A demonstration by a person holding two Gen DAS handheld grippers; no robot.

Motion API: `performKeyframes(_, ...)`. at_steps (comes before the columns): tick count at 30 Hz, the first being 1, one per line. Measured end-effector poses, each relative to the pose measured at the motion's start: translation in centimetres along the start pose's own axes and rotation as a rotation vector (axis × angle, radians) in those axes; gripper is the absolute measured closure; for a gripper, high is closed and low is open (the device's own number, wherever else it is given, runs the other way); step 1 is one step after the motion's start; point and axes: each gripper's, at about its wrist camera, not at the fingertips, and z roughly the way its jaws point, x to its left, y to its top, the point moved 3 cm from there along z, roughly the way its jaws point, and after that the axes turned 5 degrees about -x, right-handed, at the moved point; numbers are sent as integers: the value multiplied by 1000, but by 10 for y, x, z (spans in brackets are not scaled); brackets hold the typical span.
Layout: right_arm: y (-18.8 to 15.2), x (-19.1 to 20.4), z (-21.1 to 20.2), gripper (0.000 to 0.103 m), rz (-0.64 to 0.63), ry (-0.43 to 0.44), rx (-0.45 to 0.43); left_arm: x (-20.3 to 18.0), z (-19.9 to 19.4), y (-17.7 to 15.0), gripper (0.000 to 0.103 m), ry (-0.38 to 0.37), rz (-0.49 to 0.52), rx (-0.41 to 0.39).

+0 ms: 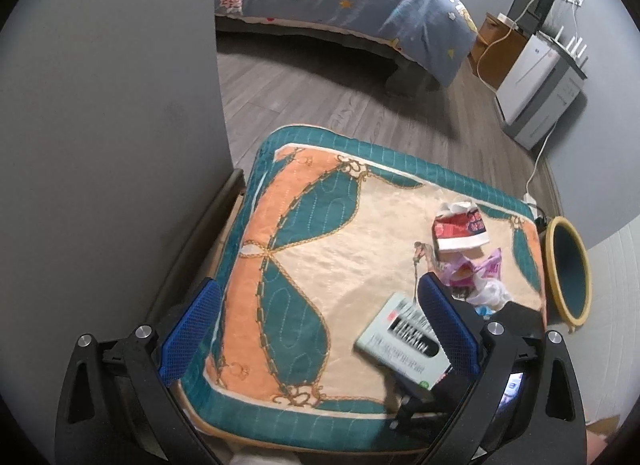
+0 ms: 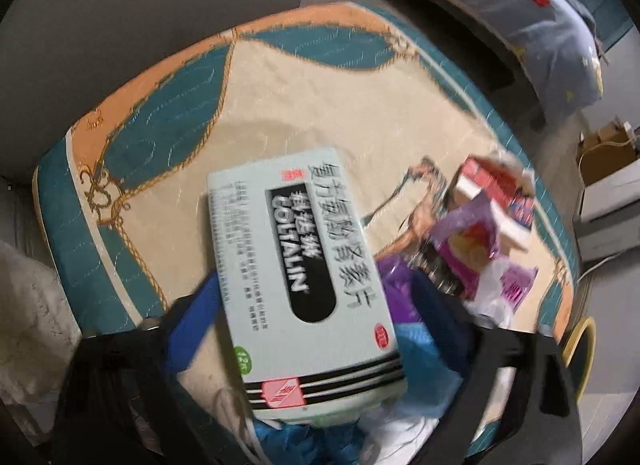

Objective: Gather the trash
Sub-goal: 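Grasp the white COLTALIN medicine box with the right tool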

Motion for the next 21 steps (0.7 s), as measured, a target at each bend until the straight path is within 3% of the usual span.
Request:
performKeyframes(1,2,-1,-2,31,-5,-16,-9,-1,1,0,5,-3,0,1)
performKeyframes(5,3,-11,-7,31,57,51,-11,-2,1,0,5,-16,-10,5)
performKeyframes(11,3,-27,-30,31,131,43,-51,-7,2,-2,5,-13,19,6)
performKeyframes(17,-8,-80,-83,31,274,-35,-74,-21,1,-5,5,-18,79,-16)
performKeyframes(21,-35,-122,-126,31,400,-96,-93,-48,-1,-16,5,-55,143,-46)
